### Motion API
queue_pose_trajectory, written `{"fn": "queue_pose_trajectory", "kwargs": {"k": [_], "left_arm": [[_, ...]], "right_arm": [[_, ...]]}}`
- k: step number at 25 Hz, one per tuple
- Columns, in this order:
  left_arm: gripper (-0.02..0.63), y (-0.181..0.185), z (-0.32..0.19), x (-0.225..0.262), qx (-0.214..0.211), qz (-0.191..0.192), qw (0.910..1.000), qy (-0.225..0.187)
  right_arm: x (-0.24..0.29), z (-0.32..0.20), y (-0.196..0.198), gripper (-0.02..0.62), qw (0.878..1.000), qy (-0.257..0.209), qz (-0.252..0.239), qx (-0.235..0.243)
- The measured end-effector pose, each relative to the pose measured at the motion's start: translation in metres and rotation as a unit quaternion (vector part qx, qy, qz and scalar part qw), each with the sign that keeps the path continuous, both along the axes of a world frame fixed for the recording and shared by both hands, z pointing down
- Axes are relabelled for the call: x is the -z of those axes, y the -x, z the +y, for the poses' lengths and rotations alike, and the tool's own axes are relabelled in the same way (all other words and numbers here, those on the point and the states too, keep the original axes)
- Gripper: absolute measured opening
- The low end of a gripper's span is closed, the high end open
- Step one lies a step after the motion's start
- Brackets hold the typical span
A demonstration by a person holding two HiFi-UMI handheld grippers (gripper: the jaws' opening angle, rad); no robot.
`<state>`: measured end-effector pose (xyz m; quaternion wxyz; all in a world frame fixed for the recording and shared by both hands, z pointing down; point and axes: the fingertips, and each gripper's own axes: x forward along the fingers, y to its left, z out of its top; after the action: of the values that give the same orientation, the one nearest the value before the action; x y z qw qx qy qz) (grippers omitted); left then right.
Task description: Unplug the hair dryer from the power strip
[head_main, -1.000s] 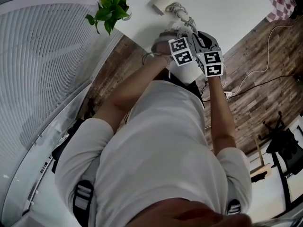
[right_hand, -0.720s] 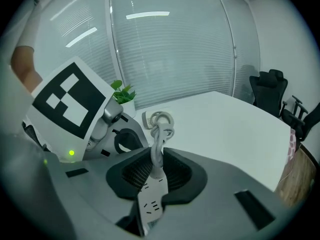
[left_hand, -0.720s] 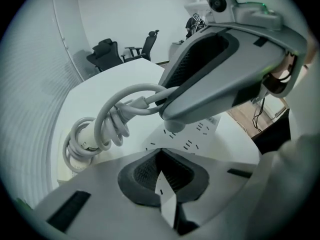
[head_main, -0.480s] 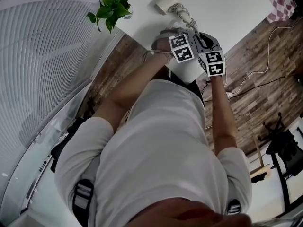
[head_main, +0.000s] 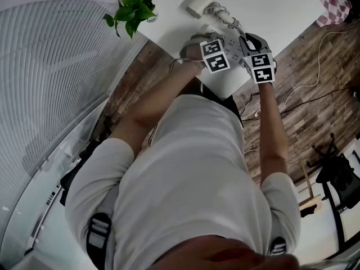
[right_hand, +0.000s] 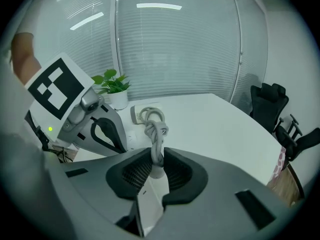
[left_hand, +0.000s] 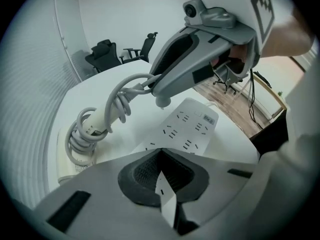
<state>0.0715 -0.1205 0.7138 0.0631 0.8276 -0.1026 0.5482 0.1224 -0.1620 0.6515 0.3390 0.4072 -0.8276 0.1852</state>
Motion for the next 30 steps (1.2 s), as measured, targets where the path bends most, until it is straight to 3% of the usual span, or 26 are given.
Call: {"fn": "queue_pose_trajectory", "kwargs": {"k": [9, 30], "left_arm": [[0.029, 0.001, 0.000, -0.001, 0.002, 0.004, 1.0000, -0.004], [0.029, 0.001, -0.001, -0.001, 0.006, 0.005, 1.0000, -0.001]], "right_arm": [[-0.005, -0.020, -0.016, 0.087, 0.999, -0.005, 0.042, 0.018], [-0.043, -0.007, -0.023, 0.087, 0.998, 0.014, 0.057, 0.024]]}}
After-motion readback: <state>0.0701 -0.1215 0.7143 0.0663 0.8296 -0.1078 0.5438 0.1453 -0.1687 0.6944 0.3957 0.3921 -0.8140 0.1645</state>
